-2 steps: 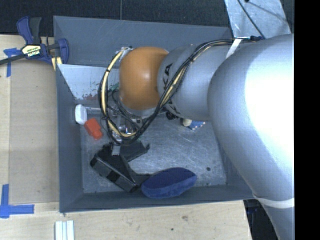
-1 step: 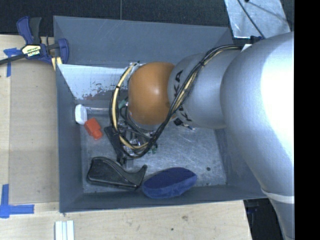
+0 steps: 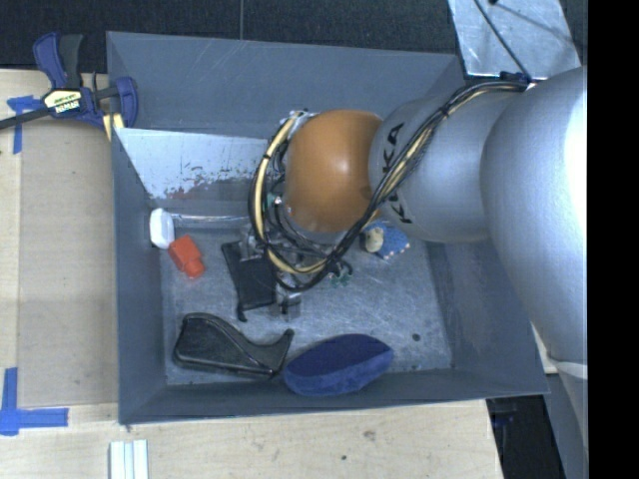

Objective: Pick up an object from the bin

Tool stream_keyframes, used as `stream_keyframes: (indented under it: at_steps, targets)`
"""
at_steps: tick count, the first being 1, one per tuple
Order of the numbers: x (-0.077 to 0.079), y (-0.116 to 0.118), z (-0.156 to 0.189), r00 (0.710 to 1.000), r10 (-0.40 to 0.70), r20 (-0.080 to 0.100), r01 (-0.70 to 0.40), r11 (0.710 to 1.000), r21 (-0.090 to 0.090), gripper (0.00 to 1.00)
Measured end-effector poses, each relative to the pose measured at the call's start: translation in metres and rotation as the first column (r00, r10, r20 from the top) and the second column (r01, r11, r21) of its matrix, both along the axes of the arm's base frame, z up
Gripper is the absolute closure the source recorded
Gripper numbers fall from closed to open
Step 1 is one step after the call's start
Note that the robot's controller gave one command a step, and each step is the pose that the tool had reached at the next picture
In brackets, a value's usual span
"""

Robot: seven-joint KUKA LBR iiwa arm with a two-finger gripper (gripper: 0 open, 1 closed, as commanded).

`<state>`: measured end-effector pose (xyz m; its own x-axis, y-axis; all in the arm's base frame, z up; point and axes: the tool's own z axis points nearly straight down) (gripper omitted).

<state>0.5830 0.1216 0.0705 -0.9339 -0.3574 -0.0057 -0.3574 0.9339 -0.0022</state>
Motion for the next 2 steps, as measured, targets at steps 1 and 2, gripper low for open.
stream_keyframes:
  at_steps: [1,2]
  targets:
    - [0.000,0.002,0.001,1.000,-0.001,0.001,0.001,1.000,0.003,1.00]
    - [-0.012,0.028,0.107,0.999,-0.054,0.005,0.054,0.999,0.005,1.00]
